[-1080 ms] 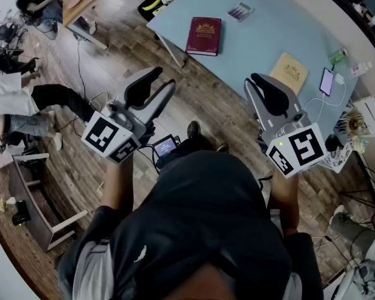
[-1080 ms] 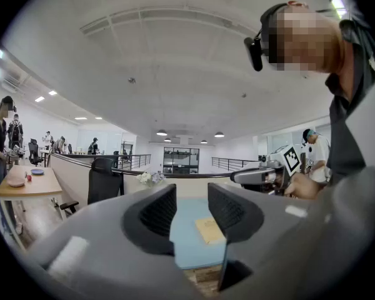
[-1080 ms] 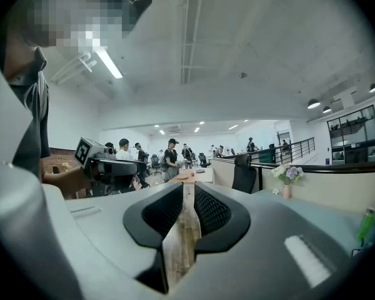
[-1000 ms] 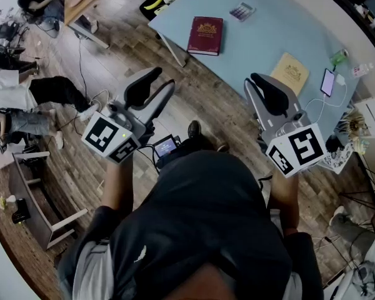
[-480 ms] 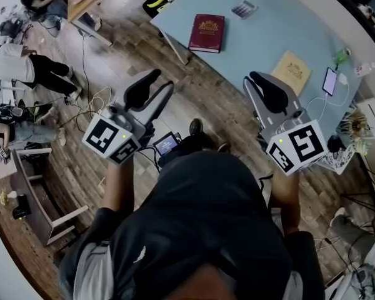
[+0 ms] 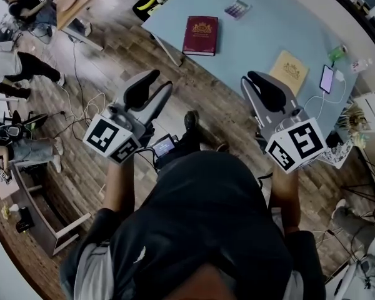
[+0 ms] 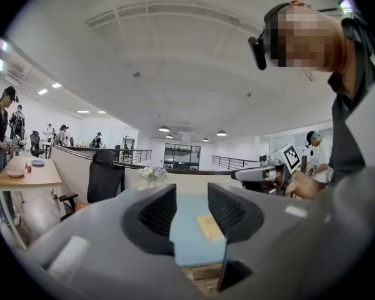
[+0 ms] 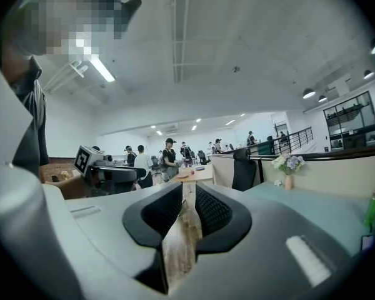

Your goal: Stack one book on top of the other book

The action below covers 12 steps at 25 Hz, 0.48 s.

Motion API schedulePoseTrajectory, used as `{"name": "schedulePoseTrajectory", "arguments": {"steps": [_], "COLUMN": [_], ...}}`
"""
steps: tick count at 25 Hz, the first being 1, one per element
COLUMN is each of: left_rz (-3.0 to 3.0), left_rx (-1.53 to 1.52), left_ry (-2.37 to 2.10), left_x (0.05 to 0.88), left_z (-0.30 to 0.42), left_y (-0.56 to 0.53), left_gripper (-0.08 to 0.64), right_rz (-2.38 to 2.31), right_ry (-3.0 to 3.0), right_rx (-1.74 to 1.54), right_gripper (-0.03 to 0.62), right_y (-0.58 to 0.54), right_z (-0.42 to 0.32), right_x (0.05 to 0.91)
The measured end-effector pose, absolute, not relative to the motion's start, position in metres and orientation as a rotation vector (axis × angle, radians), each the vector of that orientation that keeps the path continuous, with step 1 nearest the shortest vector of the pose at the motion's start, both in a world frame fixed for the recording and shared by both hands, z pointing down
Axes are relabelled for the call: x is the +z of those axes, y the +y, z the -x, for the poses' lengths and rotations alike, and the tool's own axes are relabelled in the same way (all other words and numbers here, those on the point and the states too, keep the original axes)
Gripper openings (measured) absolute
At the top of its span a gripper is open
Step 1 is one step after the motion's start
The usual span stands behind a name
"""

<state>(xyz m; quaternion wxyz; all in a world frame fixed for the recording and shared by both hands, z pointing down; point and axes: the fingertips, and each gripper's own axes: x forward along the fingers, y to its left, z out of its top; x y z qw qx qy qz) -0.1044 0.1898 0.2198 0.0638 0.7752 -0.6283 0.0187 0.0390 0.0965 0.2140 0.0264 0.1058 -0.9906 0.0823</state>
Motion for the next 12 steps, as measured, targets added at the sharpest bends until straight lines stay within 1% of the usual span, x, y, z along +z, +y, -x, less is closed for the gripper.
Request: {"name": "schedulePoseTrajectory", "arguments": {"steps": [12], "left_rz": [-2.413], "left_rx": [-0.013], "left_ry": [-1.754], "left_x": [0.23], "left_z": [0.199], "left_y": [0.116], "left_gripper": [0.212], "right_rz": [-0.482], "right_ry": [-2.981], "right_rx": [0.275], "right_gripper": [0.067], "right_y": [0.049], "right_z": [0.042], "right_x": [0.224]}}
